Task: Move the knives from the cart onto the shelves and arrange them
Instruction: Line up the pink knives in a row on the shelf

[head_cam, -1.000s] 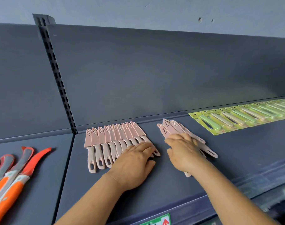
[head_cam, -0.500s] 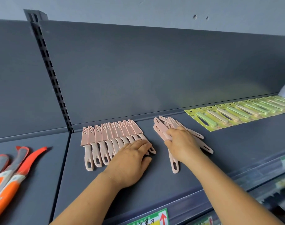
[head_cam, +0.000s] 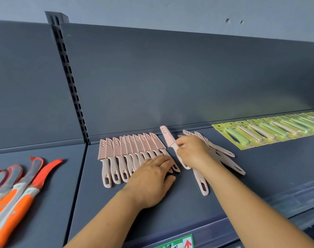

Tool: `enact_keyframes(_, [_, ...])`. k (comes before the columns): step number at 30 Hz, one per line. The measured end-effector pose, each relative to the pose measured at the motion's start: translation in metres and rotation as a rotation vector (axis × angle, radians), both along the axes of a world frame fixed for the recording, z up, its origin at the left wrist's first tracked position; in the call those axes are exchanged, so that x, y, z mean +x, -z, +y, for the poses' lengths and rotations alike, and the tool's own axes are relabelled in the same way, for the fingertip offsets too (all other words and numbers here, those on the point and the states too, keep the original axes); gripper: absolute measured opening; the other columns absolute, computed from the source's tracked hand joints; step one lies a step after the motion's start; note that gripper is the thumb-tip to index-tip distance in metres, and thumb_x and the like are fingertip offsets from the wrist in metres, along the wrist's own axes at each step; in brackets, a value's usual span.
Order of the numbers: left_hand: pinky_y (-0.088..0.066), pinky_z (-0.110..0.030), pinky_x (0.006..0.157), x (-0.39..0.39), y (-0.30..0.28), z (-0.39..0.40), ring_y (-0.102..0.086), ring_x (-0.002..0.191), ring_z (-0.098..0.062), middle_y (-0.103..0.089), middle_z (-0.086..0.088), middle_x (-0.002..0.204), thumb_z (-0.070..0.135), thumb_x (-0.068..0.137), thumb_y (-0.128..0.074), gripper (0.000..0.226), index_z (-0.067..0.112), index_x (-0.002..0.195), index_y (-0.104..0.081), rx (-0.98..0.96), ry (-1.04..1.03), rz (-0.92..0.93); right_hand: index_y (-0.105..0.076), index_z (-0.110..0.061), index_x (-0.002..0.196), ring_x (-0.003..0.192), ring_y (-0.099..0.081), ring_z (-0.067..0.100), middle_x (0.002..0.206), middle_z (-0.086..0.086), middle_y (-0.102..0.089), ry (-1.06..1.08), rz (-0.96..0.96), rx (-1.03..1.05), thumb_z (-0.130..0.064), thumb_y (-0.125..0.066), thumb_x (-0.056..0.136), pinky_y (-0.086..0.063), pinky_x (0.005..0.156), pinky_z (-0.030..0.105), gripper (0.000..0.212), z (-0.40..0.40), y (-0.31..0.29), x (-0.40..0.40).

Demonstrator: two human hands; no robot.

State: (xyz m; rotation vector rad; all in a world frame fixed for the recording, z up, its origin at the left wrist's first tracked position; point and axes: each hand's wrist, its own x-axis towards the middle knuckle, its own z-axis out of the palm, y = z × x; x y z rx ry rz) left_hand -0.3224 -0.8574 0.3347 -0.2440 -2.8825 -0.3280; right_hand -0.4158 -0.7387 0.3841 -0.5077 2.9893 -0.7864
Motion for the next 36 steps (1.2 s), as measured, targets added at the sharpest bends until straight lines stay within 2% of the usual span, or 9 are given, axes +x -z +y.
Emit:
enact_keyframes(3, [-0.012,-0.022,0.115,0.001,-0.001,0.0,-0.022,0.141,-0.01,-0.028,0.01,0.152,0.038,0.098,-0.037,0.048,0.025,0.145,-0.033,-0.001,0.003,0.007,-0.07,-0.01,0.099,0.094,-0.062,0.031,0.099,0.011,-0.069,-0.028,-0.05,-0.022,-0.001,-0.049,0.079,-0.054,0.078,0.035,0.031,-0.01,0.004,0.003])
enact_keyframes(6, [-0.012,-0.022,0.115,0.001,-0.001,0.001,-0.022,0.141,-0.01,-0.028,0.01,0.152,0.037,0.098,-0.037,0.049,0.026,0.145,-0.032,0.006,0.004,0.007,-0.069,-0.014,0.089,0.086,-0.059,0.03,0.09,0.008,-0.067,-0.01,-0.048,0.018,0.001,-0.047,0.079,-0.046,0.061,0.027,0.028,-0.015,0.007,-0.001])
enact_keyframes(9, [-0.012,-0.022,0.114,0.001,-0.001,0.0,-0.024,0.14,-0.011,-0.029,0.01,0.151,0.04,0.096,-0.032,0.05,0.026,0.145,-0.033,0.008,0.008,0.002,-0.048,-0.012,0.068,0.075,-0.046,0.029,0.074,0.006,-0.05,-0.016,0.014,0.156,0.003,-0.049,0.079,-0.022,0.045,0.024,0.019,-0.016,0.005,0.001])
enact_keyframes(15, [-0.014,-0.025,0.116,0.0,0.0,0.0,-0.024,0.141,-0.012,-0.03,0.008,0.152,0.043,0.093,-0.029,0.056,0.024,0.145,-0.034,0.006,0.0,-0.021,-0.03,-0.015,0.061,0.074,-0.039,0.029,0.064,0.002,-0.035,-0.035,0.106,0.141,0.003,-0.045,0.082,-0.015,0.045,0.027,0.031,-0.01,0.01,0.003])
enact_keyframes(19, [-0.012,-0.026,0.117,0.001,-0.004,0.0,-0.02,0.143,-0.013,-0.026,0.006,0.154,0.038,0.099,-0.037,0.05,0.023,0.146,-0.031,-0.021,-0.004,-0.027,-0.055,-0.011,0.094,0.095,-0.05,0.031,0.098,0.008,-0.056,-0.037,0.126,0.2,-0.01,-0.044,0.091,-0.031,0.059,0.028,0.012,0.015,0.006,0.017])
enact_keyframes(22, [-0.009,-0.028,0.118,0.001,-0.008,0.003,-0.015,0.144,-0.012,-0.021,0.006,0.156,0.04,0.099,-0.034,0.052,0.025,0.148,-0.024,-0.065,-0.002,-0.037,-0.056,-0.013,0.112,0.116,-0.042,0.027,0.123,0.008,-0.048,-0.041,0.073,0.298,-0.029,-0.047,0.095,-0.04,0.088,0.033,0.025,0.031,0.013,0.028])
enact_keyframes(24, [-0.006,-0.026,0.117,0.001,-0.01,0.005,-0.013,0.145,-0.011,-0.019,0.006,0.157,0.04,0.099,-0.033,0.053,0.026,0.149,-0.022,-0.085,0.015,-0.045,-0.056,-0.014,0.114,0.12,-0.038,0.026,0.128,0.007,-0.043,-0.031,0.073,0.315,-0.029,-0.048,0.096,-0.038,0.095,0.034,0.025,0.037,0.016,0.032])
enact_keyframes(28, [-0.009,-0.025,0.116,0.001,-0.016,0.011,-0.015,0.144,-0.012,-0.02,0.007,0.157,0.044,0.098,-0.029,0.055,0.024,0.149,-0.023,-0.133,0.066,-0.062,-0.053,-0.016,0.128,0.119,-0.044,0.027,0.131,0.009,-0.041,0.004,0.077,0.32,-0.021,-0.049,0.096,-0.041,0.093,0.032,0.032,0.05,0.012,0.034])
enact_keyframes(36, [-0.009,-0.031,0.118,-0.014,-0.023,0.027,-0.014,0.145,-0.017,-0.015,0.0,0.158,0.043,0.1,-0.033,0.057,0.021,0.15,-0.02,-0.183,0.018,-0.133,-0.054,-0.009,0.125,0.113,-0.052,0.028,0.123,0.012,-0.051,0.064,0.141,0.525,-0.009,-0.048,0.094,-0.048,0.079,0.033,0.031,0.045,0.006,0.033])
